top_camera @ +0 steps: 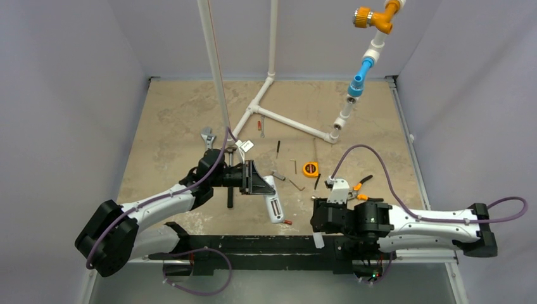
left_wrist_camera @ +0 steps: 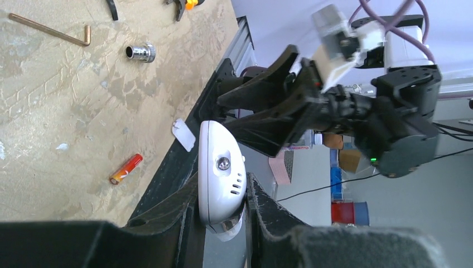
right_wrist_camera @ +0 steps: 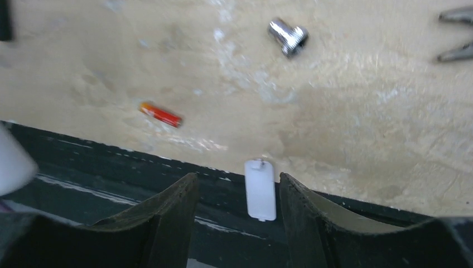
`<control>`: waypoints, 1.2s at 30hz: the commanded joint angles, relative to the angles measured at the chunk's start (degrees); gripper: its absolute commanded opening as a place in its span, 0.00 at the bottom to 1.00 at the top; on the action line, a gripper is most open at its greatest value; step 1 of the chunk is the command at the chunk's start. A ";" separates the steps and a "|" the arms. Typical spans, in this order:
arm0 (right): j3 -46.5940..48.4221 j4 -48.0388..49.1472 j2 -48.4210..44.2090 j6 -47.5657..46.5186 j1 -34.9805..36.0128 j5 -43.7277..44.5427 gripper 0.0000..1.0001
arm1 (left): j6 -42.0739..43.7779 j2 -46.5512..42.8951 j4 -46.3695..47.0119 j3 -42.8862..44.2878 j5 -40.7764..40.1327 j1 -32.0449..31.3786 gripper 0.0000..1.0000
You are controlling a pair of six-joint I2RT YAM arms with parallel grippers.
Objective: Load the batteries into the remote control
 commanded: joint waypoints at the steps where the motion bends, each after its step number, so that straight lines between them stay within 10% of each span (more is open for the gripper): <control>1: -6.25 1.50 0.39 8.79 -0.11 -7.42 0.52 | 0.55 0.68 1.78 0.65 0.18 -0.19 0.00; 36: -19.17 17.69 3.35 6.28 -1.26 -16.11 0.19 | 0.58 0.97 1.90 1.16 0.53 -0.23 0.00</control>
